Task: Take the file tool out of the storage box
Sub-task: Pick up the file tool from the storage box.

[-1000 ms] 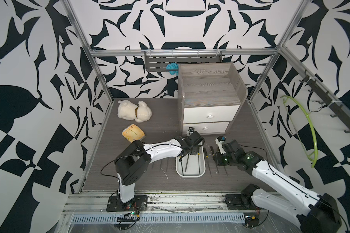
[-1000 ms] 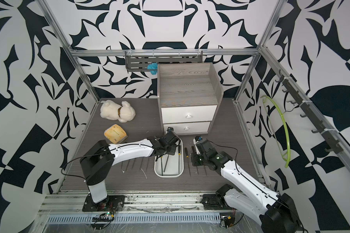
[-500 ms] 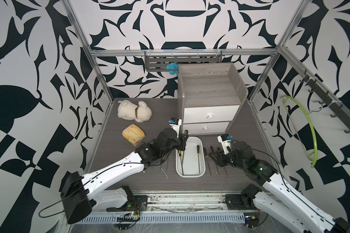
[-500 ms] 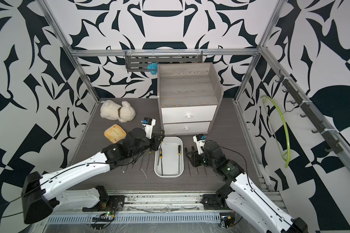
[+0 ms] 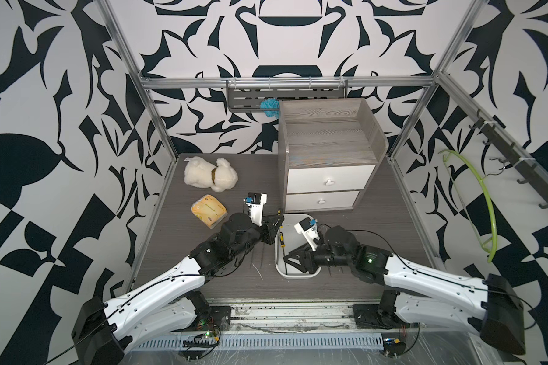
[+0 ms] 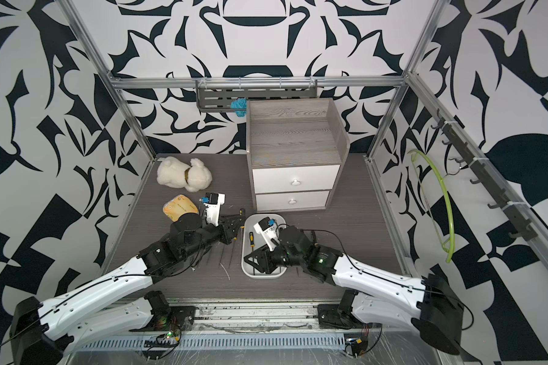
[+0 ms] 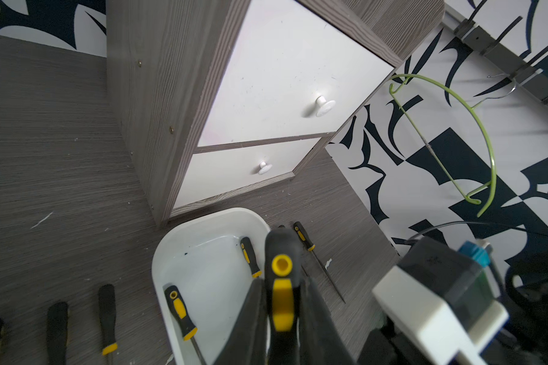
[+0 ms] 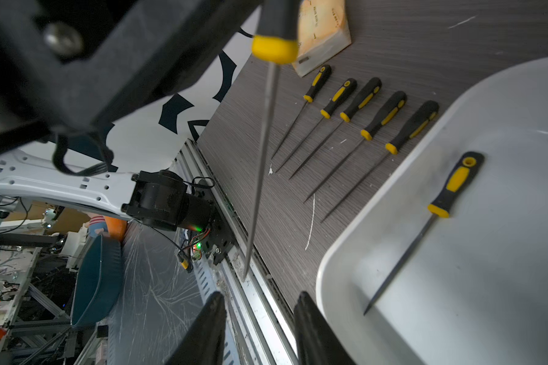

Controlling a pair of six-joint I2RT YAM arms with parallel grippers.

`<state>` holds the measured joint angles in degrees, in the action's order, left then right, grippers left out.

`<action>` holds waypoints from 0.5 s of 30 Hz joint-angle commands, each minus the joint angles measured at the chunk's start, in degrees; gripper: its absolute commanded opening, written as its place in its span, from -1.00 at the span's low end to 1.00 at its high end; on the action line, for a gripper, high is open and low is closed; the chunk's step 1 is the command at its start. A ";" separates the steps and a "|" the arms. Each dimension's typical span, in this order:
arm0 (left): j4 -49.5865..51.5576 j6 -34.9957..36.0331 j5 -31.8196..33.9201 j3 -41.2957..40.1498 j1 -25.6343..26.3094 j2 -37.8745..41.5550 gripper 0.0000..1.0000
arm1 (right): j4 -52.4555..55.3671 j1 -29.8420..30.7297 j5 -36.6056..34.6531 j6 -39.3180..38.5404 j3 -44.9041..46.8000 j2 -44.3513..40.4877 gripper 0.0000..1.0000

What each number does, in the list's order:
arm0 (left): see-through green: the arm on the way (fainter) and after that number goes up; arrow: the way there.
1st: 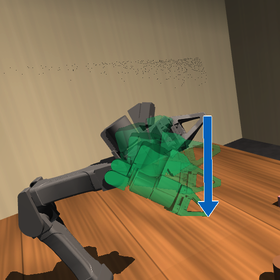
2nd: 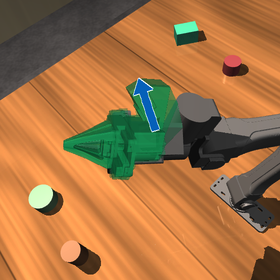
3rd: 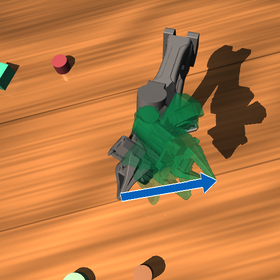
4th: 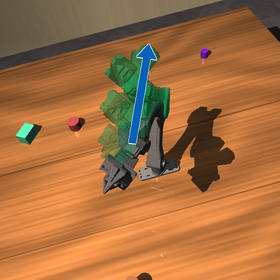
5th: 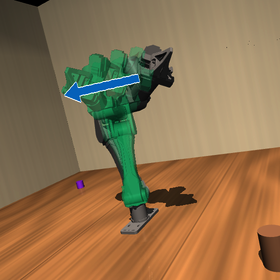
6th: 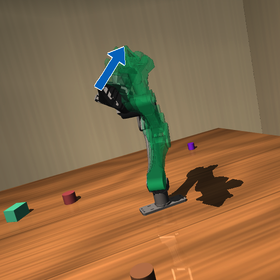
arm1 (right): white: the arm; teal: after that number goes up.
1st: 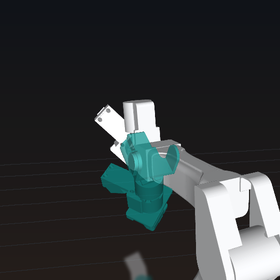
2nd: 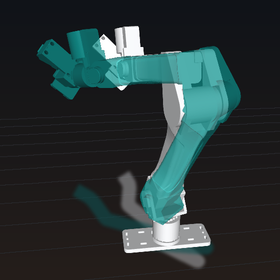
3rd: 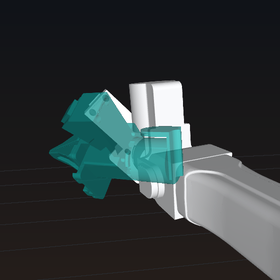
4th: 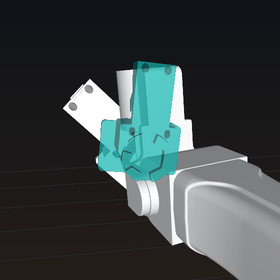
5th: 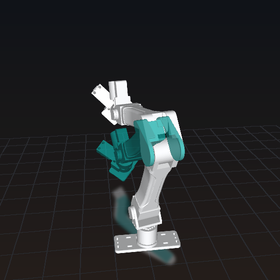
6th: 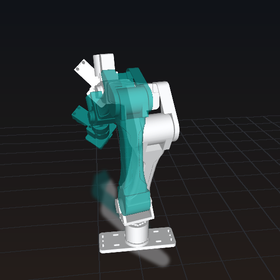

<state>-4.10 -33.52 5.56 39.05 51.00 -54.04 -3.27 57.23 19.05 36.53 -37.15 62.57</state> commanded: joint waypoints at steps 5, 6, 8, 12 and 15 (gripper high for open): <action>-1.18 -0.05 -0.04 -0.72 -0.20 1.61 -1.00 | -7.07 0.95 -4.28 -2.24 -6.19 7.97 -0.22; -1.30 -0.06 0.06 -0.90 -0.20 1.78 -1.00 | -7.33 0.96 -4.45 -2.26 -6.31 8.40 -0.25; -1.12 -0.06 0.31 -0.83 -0.20 1.62 -1.00 | -7.81 0.95 -4.85 -2.39 -6.45 8.85 -0.46; -0.74 0.21 0.06 -0.38 -0.20 0.87 -1.00 | -8.05 0.95 -5.00 -2.22 -6.24 9.37 -0.91; -0.48 0.03 0.06 -0.29 -0.20 0.79 -1.00 | -7.18 0.95 -5.80 -2.08 -6.17 9.41 -1.00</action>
<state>-4.16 -33.43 6.59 38.87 50.78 -53.41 -7.86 57.89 14.55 34.98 -41.30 72.49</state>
